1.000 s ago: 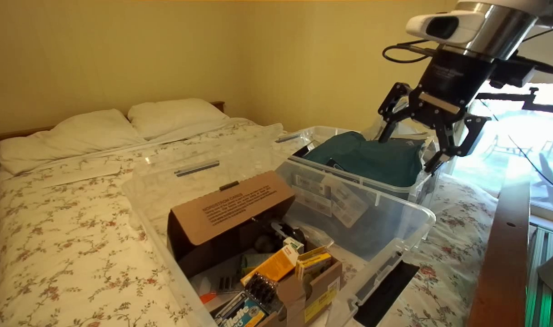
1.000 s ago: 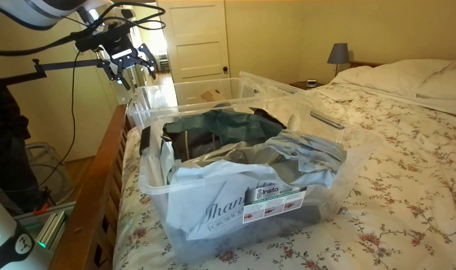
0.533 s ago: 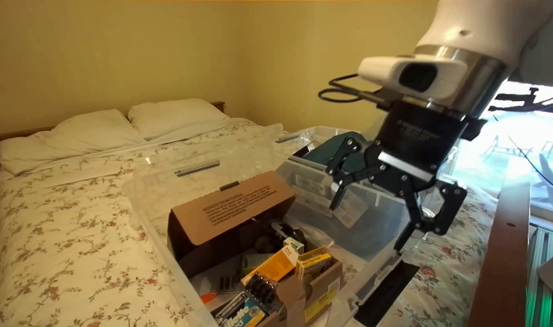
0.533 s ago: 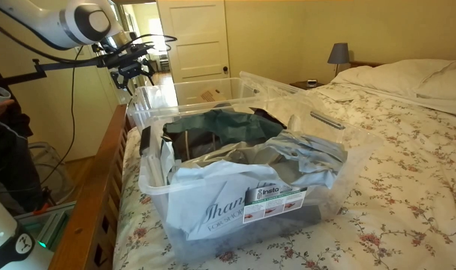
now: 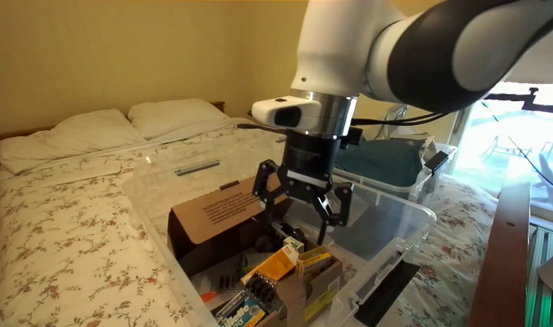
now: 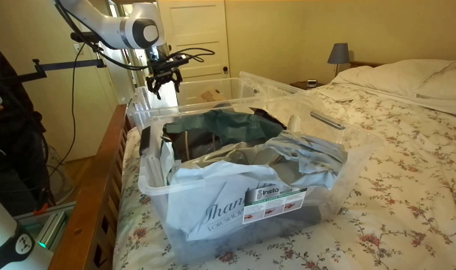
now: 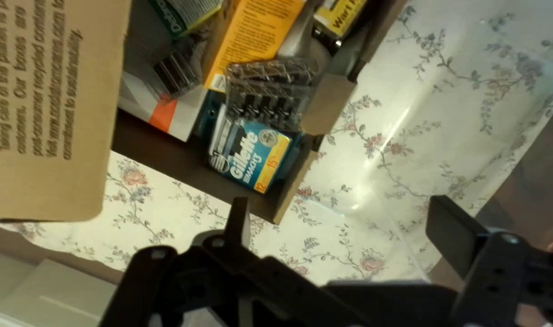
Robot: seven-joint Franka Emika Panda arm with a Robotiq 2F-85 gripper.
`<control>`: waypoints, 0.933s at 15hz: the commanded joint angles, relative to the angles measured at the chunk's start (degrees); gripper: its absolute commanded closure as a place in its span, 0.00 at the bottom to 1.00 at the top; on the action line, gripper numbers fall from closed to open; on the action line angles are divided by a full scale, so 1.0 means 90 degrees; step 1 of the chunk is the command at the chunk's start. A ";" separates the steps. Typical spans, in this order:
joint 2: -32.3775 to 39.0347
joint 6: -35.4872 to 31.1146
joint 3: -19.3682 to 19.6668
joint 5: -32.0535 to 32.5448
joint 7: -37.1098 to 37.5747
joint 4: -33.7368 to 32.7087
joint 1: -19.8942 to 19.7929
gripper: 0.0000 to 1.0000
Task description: Move two small, orange boxes to the storage bin on the right
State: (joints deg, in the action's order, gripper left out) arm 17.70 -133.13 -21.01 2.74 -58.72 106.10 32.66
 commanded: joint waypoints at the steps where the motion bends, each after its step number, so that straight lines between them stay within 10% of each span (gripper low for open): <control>1: 0.0192 0.0197 -0.0242 0.0147 0.0027 -0.0281 -0.0313 0.00; 14: 0.0492 0.0287 -0.0194 0.0252 0.1588 0.0108 -0.0699 0.00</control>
State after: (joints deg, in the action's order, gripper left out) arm 21.77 -130.08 -21.49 5.20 -47.96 104.54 27.34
